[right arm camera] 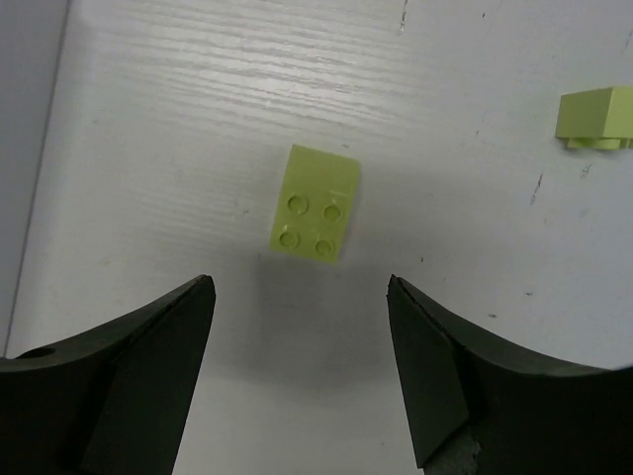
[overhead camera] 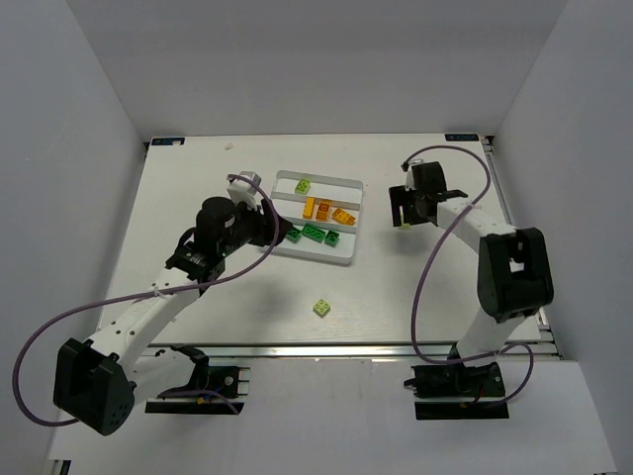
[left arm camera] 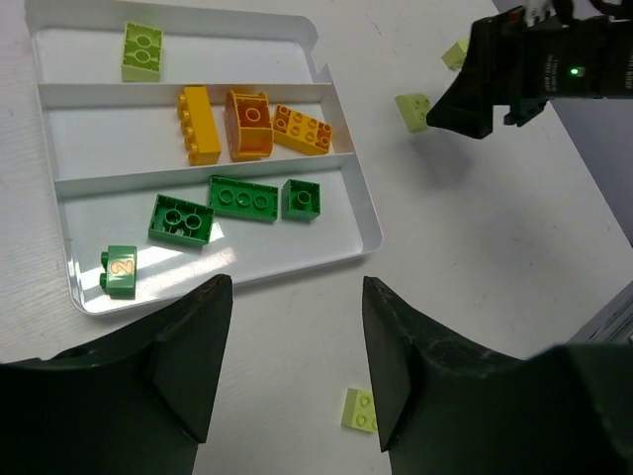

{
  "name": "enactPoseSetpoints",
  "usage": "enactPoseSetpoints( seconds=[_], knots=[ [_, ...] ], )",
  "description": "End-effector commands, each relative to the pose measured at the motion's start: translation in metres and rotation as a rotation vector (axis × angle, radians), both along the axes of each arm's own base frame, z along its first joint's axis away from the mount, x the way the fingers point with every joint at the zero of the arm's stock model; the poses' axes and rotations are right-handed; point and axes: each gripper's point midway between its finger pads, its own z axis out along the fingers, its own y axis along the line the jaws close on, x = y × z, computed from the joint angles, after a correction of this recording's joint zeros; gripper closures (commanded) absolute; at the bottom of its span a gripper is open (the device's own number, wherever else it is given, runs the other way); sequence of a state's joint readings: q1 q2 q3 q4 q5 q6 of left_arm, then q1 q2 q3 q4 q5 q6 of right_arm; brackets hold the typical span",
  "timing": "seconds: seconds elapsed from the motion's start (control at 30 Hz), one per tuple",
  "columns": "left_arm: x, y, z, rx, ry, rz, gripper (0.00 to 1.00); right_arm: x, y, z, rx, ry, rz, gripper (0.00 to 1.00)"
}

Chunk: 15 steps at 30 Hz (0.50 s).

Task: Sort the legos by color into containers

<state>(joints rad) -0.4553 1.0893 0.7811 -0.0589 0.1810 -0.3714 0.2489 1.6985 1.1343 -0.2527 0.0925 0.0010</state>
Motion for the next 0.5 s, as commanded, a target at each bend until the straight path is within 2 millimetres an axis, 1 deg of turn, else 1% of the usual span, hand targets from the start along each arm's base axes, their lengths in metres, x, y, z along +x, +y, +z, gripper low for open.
enactPoseSetpoints(
  seconds=[0.0,0.03,0.07,0.1,0.17,0.2,0.27,0.4,0.47],
  knots=[
    [-0.004,0.004,0.024,0.065,-0.08,-0.035,0.35,0.022,-0.006,-0.003,-0.026,0.024,-0.093,0.24],
    [-0.005,0.007,0.026,0.073,-0.083,-0.028,0.34,0.027,-0.005,-0.006,-0.026,0.032,-0.102,0.26],
    [-0.005,0.011,0.032,0.067,-0.1,-0.017,0.34,0.029,-0.007,-0.009,-0.035,0.043,-0.114,0.26],
    [-0.006,0.012,0.034,0.065,-0.106,-0.017,0.34,0.035,-0.005,-0.012,-0.041,0.05,-0.115,0.27],
    [-0.007,0.012,0.038,0.055,-0.125,-0.015,0.33,0.039,-0.008,-0.018,-0.056,0.056,-0.132,0.28],
    [-0.009,0.012,0.041,0.045,-0.132,-0.019,0.33,0.04,-0.01,-0.024,-0.061,0.065,-0.139,0.28],
    [-0.011,0.01,0.043,0.036,-0.134,-0.028,0.33,0.04,-0.01,-0.032,-0.073,0.079,-0.138,0.28],
    [-0.01,0.011,0.044,0.03,-0.134,-0.028,0.33,0.04,-0.01,-0.041,-0.078,0.1,-0.136,0.31],
    [-0.011,0.012,0.045,0.029,-0.133,-0.028,0.33,0.037,-0.007,-0.046,-0.063,0.121,-0.123,0.34]
  ],
)
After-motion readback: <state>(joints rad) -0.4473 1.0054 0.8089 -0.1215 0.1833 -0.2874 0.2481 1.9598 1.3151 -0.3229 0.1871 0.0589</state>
